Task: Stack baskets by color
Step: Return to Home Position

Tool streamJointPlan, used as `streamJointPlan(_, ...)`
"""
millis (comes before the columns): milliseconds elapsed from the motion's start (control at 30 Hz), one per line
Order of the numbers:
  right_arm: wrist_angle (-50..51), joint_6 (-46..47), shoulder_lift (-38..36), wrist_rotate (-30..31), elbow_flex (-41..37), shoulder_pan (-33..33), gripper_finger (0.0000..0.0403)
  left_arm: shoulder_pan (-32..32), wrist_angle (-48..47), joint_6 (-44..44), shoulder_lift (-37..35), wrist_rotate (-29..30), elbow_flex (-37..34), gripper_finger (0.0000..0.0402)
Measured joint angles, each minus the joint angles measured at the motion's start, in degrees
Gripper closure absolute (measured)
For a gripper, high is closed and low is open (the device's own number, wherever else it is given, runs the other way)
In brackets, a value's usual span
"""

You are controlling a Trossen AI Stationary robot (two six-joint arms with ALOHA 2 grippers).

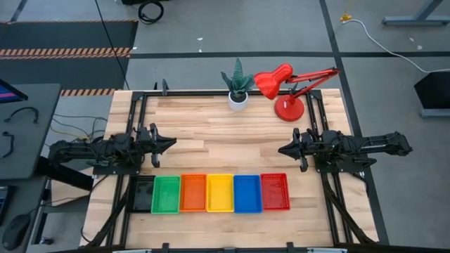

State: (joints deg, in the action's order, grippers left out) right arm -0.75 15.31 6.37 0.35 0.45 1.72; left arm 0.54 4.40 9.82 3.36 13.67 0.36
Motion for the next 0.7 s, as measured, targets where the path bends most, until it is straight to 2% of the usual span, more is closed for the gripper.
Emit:
streamJointPlan(433,-0.01,0.00,0.00,0.01,0.00,0.00,0.0375,0.00,0.00,-0.02,0.00,0.00,0.00,0.0366)
streamJointPlan(700,-0.02,0.01,0.00,0.01,0.00,0.00,0.0376,0.00,0.00,-0.01,0.00,0.00,0.00,0.0377)
